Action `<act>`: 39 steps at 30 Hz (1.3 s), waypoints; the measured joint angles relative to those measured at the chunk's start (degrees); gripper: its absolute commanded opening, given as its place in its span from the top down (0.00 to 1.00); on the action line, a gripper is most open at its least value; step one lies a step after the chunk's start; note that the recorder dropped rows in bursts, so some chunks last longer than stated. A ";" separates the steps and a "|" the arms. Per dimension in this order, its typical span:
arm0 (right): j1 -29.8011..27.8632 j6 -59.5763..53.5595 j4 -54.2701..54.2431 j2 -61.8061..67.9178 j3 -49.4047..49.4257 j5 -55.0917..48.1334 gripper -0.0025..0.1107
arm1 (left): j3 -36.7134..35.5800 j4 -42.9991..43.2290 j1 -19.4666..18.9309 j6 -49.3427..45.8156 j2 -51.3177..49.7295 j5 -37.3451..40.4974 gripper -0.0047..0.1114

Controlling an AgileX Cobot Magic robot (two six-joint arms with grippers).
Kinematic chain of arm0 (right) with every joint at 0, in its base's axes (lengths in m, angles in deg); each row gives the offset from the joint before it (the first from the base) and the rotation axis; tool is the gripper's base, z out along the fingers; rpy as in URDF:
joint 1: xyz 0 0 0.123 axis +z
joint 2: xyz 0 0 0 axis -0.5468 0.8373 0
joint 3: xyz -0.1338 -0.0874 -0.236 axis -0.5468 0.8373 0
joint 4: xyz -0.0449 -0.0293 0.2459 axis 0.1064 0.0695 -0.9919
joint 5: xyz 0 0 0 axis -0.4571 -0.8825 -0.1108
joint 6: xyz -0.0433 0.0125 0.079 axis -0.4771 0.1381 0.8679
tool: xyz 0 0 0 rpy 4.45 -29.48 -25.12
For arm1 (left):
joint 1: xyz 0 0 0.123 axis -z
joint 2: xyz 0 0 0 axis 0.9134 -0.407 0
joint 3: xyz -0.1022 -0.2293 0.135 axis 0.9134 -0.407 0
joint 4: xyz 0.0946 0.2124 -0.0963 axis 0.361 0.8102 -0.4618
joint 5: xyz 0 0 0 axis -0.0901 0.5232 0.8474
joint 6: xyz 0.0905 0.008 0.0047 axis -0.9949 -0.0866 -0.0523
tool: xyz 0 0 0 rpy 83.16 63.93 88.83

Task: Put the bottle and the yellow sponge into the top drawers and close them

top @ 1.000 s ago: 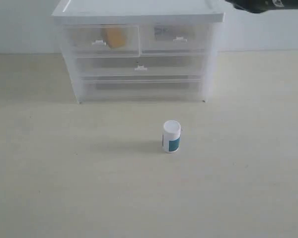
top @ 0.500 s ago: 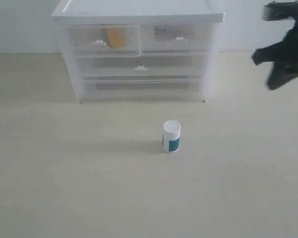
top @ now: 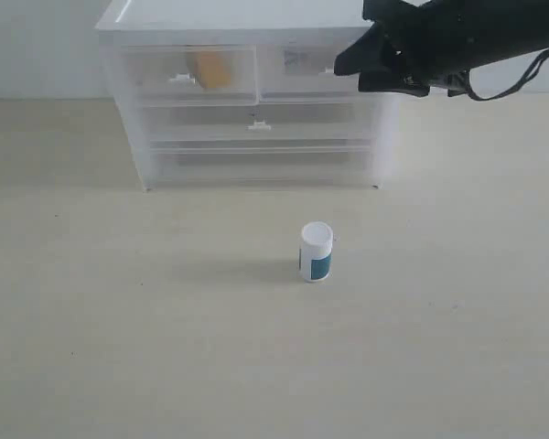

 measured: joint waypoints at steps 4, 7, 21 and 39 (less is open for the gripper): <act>1.10 6.06 -5.55 1.45 0.00 3.70 0.54 | 0.00 0.00 0.00 0.00 0.00 0.00 0.93; 1.23 7.59 -8.71 4.38 0.00 2.74 0.54 | 0.00 0.00 0.00 0.00 0.00 0.00 0.93; 1.23 -1.85 -26.06 10.17 0.12 -1.68 0.80 | 0.00 0.00 0.00 0.00 0.00 -0.23 0.93; 1.24 -14.23 -27.09 -0.96 19.13 -3.50 0.98 | 0.00 0.00 0.00 0.00 0.00 -0.27 0.93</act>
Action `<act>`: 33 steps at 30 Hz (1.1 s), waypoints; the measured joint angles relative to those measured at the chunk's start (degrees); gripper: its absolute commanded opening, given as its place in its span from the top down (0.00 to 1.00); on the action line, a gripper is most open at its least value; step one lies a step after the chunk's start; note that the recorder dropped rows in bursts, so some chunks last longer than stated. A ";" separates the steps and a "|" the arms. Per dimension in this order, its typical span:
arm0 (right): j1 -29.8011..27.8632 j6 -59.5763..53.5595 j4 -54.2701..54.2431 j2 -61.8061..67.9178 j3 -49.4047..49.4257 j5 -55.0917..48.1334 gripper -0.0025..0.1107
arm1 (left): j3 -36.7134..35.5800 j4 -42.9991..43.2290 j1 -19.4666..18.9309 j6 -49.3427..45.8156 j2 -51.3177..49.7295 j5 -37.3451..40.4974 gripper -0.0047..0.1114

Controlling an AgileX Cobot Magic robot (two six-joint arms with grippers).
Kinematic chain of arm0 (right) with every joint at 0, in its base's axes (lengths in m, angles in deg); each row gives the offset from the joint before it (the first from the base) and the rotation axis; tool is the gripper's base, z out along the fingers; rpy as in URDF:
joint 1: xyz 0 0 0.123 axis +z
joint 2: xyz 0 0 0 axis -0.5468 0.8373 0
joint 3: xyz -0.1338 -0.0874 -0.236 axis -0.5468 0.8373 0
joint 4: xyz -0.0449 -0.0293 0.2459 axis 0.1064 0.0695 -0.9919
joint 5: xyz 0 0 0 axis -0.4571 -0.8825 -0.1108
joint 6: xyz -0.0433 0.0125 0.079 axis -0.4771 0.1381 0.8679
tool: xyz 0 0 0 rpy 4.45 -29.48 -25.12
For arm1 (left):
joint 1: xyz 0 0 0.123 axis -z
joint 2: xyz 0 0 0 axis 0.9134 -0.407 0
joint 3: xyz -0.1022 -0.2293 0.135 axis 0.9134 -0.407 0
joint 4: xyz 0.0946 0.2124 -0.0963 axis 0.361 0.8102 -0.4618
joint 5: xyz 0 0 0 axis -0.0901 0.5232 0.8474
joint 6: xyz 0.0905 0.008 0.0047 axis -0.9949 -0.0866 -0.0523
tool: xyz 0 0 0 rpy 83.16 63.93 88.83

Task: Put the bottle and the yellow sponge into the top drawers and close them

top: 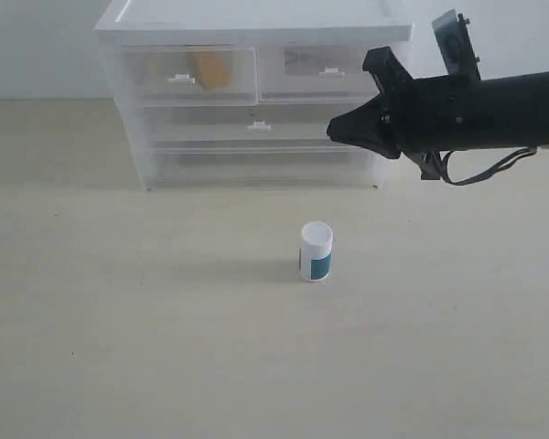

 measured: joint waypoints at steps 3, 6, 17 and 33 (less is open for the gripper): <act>0.00 -1.74 0.00 -2.67 1.72 1.51 0.98 | 0.00 0.00 0.00 0.00 0.00 0.00 0.93; 0.00 -3.79 -0.11 -6.10 3.61 7.09 0.98 | 0.00 0.00 0.00 0.00 0.00 0.00 0.93; 0.98 -32.05 -1.06 -24.18 5.42 24.91 0.98 | 0.00 0.00 0.00 0.00 0.00 -0.14 0.93; 15.60 -59.17 0.72 -25.69 3.86 66.73 0.98 | 0.00 0.00 0.00 0.00 0.00 -0.23 0.93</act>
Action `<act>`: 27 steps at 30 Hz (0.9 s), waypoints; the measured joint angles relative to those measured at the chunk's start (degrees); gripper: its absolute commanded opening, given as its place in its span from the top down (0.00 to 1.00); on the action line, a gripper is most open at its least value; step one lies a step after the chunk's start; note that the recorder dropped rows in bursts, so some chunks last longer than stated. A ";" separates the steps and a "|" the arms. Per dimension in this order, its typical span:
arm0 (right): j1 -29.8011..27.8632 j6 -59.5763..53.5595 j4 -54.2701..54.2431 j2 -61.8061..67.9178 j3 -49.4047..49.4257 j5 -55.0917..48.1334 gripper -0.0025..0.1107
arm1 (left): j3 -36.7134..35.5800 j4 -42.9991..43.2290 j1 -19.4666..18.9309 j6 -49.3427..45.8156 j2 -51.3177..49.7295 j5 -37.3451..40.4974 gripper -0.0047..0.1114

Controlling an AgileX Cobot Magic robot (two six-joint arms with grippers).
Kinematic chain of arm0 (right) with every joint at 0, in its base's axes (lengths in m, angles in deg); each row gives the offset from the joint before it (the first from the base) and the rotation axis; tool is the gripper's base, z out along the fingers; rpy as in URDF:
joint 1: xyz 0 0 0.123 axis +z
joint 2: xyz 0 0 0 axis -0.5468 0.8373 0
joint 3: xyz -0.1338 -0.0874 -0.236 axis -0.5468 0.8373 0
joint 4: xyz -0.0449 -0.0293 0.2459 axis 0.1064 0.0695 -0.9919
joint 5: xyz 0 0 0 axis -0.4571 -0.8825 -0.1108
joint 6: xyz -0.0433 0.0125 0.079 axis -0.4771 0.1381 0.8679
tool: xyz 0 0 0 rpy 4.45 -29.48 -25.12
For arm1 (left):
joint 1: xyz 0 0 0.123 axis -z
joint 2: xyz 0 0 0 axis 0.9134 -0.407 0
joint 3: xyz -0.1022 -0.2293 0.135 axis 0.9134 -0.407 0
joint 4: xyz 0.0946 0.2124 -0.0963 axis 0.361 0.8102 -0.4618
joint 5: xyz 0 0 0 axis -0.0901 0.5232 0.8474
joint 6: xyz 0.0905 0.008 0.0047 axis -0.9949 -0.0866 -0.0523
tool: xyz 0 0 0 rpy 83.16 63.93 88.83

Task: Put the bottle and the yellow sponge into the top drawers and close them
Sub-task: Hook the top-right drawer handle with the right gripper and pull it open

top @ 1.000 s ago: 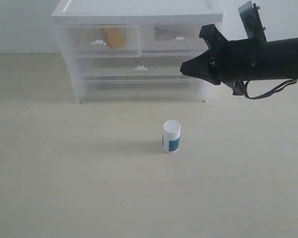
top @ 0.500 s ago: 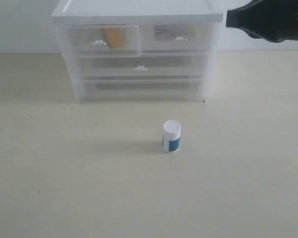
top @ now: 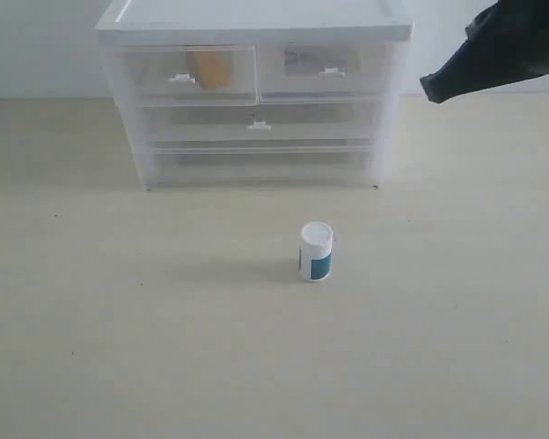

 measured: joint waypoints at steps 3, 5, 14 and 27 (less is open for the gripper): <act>0.24 27.95 20.78 -2.16 3.17 2.85 0.98 | 0.00 0.00 0.00 0.00 0.00 0.00 0.93; 0.24 54.12 36.63 -3.85 6.74 4.01 0.98 | 0.00 0.00 0.00 0.00 0.00 0.00 0.93; -1.26 158.61 105.23 -1.42 18.47 20.88 0.98 | 0.00 0.00 0.04 0.00 0.00 0.00 0.93; -1.48 199.81 127.42 21.98 11.24 30.43 0.54 | 0.00 0.00 0.04 0.00 0.00 0.00 0.93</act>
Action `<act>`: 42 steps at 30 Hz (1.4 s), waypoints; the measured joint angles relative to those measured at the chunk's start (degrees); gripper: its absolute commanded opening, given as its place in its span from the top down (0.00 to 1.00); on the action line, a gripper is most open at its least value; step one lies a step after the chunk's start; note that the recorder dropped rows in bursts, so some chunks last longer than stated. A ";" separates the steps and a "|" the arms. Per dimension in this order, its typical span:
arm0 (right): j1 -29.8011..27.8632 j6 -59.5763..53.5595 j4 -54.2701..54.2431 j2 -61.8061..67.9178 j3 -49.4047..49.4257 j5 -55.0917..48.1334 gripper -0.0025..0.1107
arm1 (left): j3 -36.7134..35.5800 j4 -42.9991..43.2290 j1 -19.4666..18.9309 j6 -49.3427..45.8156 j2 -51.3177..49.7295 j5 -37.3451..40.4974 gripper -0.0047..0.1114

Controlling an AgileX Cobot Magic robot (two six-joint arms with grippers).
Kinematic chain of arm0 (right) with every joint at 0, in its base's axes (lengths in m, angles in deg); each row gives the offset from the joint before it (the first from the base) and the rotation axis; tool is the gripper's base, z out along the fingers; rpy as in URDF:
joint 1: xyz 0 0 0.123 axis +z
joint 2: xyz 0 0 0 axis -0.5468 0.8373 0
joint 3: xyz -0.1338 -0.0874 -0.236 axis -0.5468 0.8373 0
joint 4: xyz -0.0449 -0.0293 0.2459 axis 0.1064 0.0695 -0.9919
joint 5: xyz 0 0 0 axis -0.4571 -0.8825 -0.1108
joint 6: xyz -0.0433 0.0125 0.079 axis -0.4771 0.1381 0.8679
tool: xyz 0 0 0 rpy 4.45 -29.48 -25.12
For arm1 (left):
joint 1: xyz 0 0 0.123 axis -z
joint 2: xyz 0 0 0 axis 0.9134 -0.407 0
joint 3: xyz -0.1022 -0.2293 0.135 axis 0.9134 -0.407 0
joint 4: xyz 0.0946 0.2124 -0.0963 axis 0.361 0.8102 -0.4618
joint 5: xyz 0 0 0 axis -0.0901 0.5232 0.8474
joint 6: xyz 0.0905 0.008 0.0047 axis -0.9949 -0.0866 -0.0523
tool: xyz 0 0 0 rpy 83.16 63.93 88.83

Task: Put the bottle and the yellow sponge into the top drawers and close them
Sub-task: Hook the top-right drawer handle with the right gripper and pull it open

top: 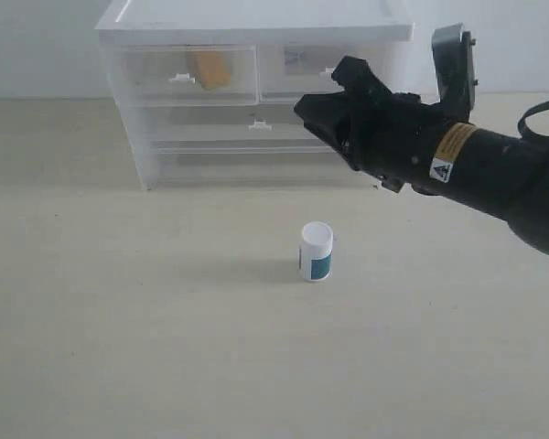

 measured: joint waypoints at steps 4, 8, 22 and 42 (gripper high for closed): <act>0.00 3.45 -9.68 2.09 -0.44 -1.48 0.52 | 0.00 0.00 0.00 0.00 0.00 0.00 0.93; -0.10 8.02 -19.25 5.00 -0.54 3.32 0.52 | 0.00 0.00 0.00 0.00 0.00 0.00 0.93; -0.32 15.54 -21.71 16.31 -8.39 17.59 0.54 | 0.00 0.00 0.00 0.00 0.00 0.00 0.93; -0.42 12.98 -19.11 19.12 -9.27 19.12 0.98 | 0.00 0.00 0.00 0.00 0.00 0.00 0.93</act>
